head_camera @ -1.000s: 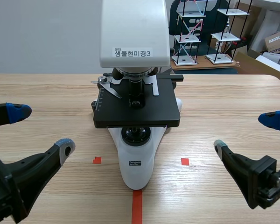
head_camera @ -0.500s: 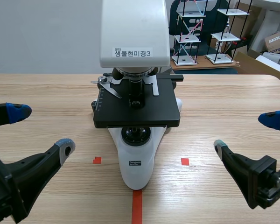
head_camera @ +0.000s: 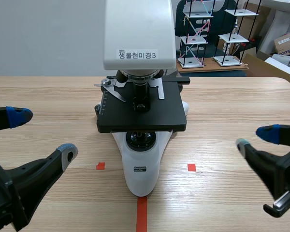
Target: Point at the stage knob
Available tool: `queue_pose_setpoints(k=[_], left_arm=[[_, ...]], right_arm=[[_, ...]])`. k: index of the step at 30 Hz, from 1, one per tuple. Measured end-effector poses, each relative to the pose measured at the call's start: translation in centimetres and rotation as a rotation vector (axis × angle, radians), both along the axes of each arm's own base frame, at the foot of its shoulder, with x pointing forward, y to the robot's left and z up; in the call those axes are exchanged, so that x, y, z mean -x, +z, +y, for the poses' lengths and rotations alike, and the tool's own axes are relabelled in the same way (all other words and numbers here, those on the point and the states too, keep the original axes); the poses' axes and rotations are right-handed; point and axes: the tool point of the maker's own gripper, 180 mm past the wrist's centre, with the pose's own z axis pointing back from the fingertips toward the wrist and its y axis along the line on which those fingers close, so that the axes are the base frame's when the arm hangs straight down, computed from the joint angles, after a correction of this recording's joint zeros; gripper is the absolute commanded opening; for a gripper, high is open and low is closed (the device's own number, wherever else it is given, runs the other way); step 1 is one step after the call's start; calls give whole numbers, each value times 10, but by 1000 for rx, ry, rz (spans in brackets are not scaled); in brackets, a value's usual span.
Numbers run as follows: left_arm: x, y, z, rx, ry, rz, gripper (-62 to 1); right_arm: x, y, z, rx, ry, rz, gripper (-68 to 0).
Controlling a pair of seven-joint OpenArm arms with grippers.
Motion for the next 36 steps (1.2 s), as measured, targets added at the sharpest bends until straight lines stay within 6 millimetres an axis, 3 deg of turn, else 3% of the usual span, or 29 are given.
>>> queue_pose_setpoints(k=[2, 8, 15, 21, 30, 36], left_arm=[[0, 0, 0, 0, 0, 0, 14], [0, 0, 0, 0, 0, 0, 14], [0, 0, 0, 0, 0, 0, 14], [0, 0, 0, 0, 0, -1, 14], [0, 0, 0, 0, 0, -1, 14], [0, 0, 0, -2, 0, 2, 14]], right_arm=[[-4, 1, -2, -1, -7, -9, -668], [-25, -7, -21, -47, -76, -65, -677], [-36, -50, -14, -40, 16, -79, -678], [-63, -72, -8, -41, 44, -132, -677], [-104, -59, 24, -130, 127, -222, -677], [-118, -43, 47, -142, 192, -270, -677]])
